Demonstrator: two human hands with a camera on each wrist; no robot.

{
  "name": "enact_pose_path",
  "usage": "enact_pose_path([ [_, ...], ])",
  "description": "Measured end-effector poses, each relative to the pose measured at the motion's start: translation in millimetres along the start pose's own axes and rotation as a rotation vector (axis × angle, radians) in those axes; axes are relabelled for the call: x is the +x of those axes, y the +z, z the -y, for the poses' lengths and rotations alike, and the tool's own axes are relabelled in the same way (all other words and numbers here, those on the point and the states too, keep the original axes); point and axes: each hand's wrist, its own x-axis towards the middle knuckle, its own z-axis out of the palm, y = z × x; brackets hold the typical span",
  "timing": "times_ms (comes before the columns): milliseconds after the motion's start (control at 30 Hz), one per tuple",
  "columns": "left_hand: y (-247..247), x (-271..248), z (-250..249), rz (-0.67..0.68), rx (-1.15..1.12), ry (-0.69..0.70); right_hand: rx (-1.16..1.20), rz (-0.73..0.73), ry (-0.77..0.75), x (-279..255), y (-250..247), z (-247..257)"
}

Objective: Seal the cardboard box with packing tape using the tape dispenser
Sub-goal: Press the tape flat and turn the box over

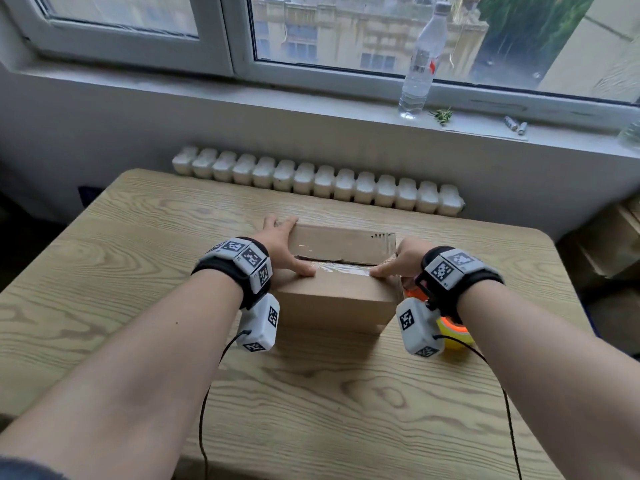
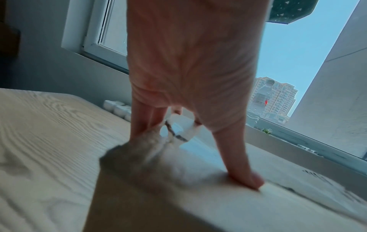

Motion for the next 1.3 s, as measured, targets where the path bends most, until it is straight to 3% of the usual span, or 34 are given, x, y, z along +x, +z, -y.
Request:
enact_pose_path([
  [100, -8, 1, 4, -0.058, -0.016, 0.021, 0.094, 0.059, 0.059, -2, -1, -1],
  [200, -10, 1, 7, -0.085, -0.049, 0.026, -0.187, -0.018, 0.08, -16, -3, 8],
  [300, -12, 2, 12, -0.128, 0.019, 0.016, -0.253, 0.002, 0.088, -22, -1, 17],
  [400, -16, 4, 19, -0.171, 0.091, -0.014, -0.021, 0.014, 0.122, -17, 1, 23],
  [500, -21, 6, 27, -0.205, 0.154, -0.044, 0.264, -0.075, 0.147, -15, -4, 31],
  [600, -24, 7, 36, -0.189, 0.191, -0.062, 0.385, -0.136, 0.055, -10, -4, 41],
  [700, -20, 8, 36, -0.123, 0.164, -0.01, 0.474, -0.074, -0.021, -9, 5, 54],
  [800, -11, 7, 30, -0.049, 0.082, 0.075, 0.418, -0.05, -0.069, -9, 17, 70],
  [900, -8, 6, 29, -0.084, 0.054, 0.127, 0.37, -0.048, -0.118, -6, 23, 77],
  [1133, -2, 14, 27, -0.181, 0.122, 0.06, 0.241, -0.082, -0.123, -1, 34, 72],
  [1300, -7, 17, 13, -0.166, 0.208, -0.016, 0.244, -0.114, -0.145, 3, 35, 66],
])
